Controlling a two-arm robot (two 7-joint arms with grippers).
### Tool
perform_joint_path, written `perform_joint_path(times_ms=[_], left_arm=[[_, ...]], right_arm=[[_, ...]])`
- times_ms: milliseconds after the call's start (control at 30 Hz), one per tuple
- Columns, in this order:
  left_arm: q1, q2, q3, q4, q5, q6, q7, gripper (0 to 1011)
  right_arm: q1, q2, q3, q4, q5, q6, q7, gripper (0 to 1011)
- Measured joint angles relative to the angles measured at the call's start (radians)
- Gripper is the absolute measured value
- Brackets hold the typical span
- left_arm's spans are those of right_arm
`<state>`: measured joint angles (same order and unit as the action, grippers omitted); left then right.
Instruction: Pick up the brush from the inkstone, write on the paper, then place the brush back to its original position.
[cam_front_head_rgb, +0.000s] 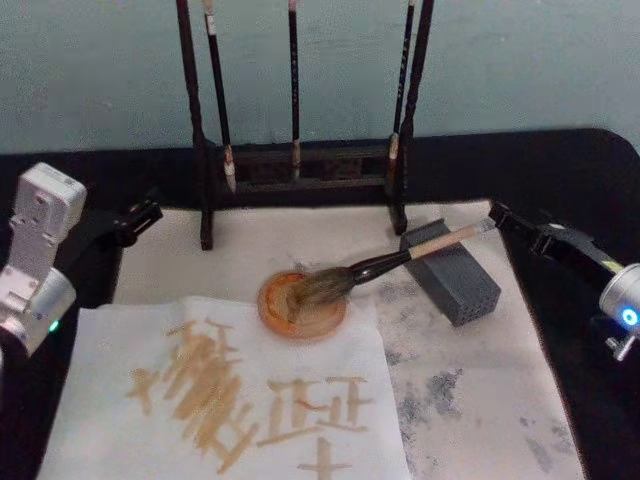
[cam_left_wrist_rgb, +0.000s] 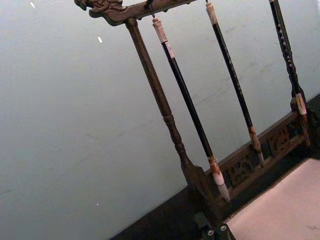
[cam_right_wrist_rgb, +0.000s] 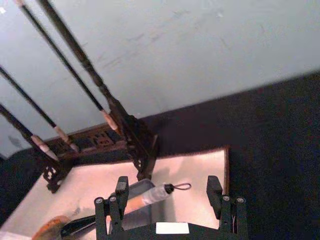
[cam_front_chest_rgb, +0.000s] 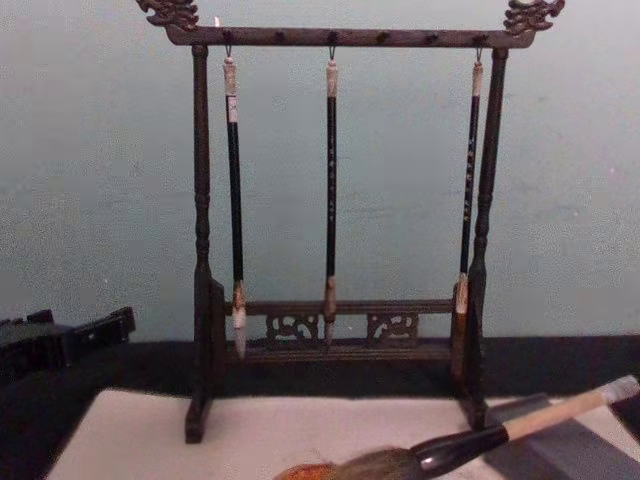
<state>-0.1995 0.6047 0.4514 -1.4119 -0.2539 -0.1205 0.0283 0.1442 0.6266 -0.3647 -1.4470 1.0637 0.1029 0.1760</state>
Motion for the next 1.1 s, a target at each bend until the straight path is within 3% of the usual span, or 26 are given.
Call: perform_joint_path(times_ms=[233,533,600,767,1100], left_arm=[[0.000,0.000,0.000,0.000,0.000,0.000,0.000,1000],[0.000,0.000,0.000,0.000,0.000,0.000,0.000,1002],[0.000,0.000,0.000,0.000,0.000,0.000,0.000,1002],[0.000,0.000,0.000,0.000,0.000,0.000,0.000,1002],[0.000,0.000,0.000,0.000,0.000,0.000,0.000,1002]], right_arm=[[-0.035,0.045,-0.018,-0.103,-0.130,-0.052,-0.019,1006],[-0.077,0.088,-0.057,-0.238,-0.376,-0.120,-0.112,1006],[-0.078,0.089,-0.060,-0.243,-0.389,-0.122,-0.114,1006],[-0.081,0.093,-0.093,-0.280,-0.503,-0.136,-0.129,1006],[-0.082,0.087,-0.137,-0.310,-0.642,-0.146,-0.132,1006]])
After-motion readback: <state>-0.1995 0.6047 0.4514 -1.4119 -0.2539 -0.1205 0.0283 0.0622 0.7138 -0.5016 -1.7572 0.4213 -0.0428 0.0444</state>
